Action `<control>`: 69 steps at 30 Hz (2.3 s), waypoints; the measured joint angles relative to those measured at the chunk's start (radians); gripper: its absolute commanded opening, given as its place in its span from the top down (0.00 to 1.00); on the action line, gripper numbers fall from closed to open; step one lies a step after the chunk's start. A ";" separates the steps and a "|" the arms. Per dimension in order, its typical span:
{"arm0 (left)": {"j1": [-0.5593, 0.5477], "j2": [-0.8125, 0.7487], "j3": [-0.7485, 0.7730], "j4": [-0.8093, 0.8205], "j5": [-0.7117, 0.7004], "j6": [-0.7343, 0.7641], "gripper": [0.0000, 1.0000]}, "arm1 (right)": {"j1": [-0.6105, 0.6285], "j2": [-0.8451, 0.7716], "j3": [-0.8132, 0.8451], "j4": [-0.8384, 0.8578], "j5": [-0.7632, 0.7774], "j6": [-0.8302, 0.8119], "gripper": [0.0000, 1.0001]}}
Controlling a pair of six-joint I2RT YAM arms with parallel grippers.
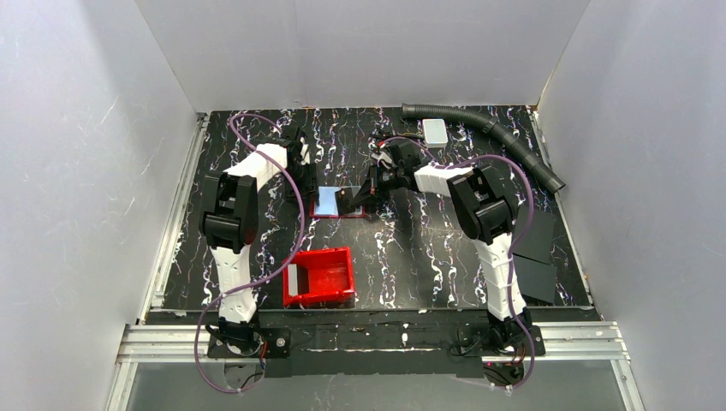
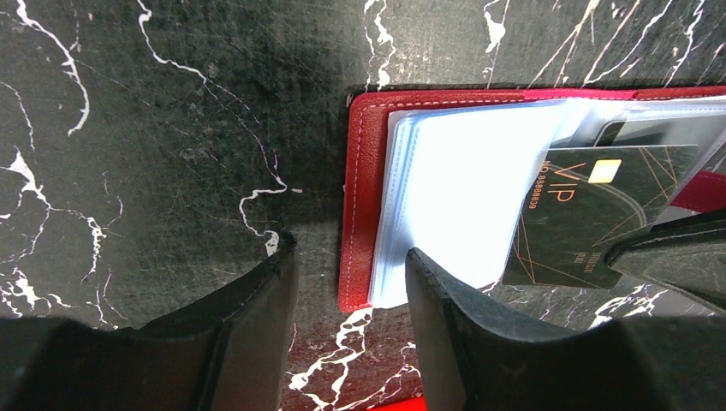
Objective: Put the credit cards into the card holder
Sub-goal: Insert the credit card into the card holder.
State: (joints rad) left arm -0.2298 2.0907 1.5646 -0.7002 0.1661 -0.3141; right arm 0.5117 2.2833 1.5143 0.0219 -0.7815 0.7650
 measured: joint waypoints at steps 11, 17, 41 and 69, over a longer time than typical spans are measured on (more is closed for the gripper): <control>-0.006 0.001 0.002 -0.007 -0.004 0.000 0.56 | 0.000 0.007 0.000 0.022 -0.007 0.043 0.99; -0.011 0.002 0.002 -0.010 -0.002 0.000 0.60 | 0.001 0.016 0.000 0.058 -0.008 0.060 0.99; -0.017 0.008 0.006 -0.016 0.006 0.005 0.67 | 0.021 0.038 -0.007 0.227 0.010 0.154 0.99; -0.018 0.008 0.006 -0.018 0.005 0.009 0.64 | 0.082 0.097 0.021 0.321 0.060 0.167 0.89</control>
State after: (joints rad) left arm -0.2474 2.0987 1.5707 -0.7177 0.1711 -0.3054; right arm 0.5934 2.3802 1.5356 0.3428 -0.7212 0.9318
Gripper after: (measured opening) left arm 0.323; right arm 0.047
